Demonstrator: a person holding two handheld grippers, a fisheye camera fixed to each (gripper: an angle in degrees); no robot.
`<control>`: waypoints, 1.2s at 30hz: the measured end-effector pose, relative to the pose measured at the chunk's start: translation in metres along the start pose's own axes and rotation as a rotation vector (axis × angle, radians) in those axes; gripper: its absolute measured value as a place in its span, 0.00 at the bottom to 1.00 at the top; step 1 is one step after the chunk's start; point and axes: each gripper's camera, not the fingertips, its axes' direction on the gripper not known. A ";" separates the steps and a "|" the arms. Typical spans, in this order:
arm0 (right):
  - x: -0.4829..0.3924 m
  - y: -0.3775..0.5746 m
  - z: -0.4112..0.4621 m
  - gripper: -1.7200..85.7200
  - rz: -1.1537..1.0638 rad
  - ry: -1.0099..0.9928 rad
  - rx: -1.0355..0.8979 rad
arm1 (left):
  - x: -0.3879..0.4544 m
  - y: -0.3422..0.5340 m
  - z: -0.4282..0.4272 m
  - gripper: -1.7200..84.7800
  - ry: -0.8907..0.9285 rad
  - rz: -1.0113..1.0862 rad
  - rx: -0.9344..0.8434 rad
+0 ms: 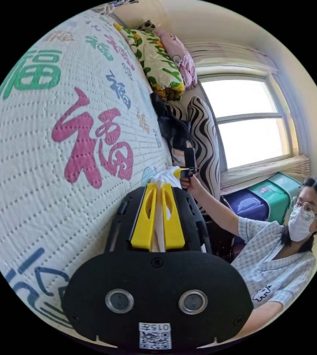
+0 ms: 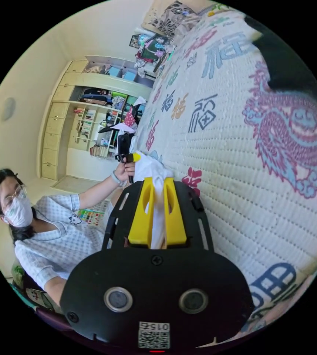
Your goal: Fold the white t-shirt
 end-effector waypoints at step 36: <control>-0.125 0.237 0.134 0.11 -0.241 0.471 -0.317 | 0.212 0.232 0.101 0.08 -0.401 0.526 -0.416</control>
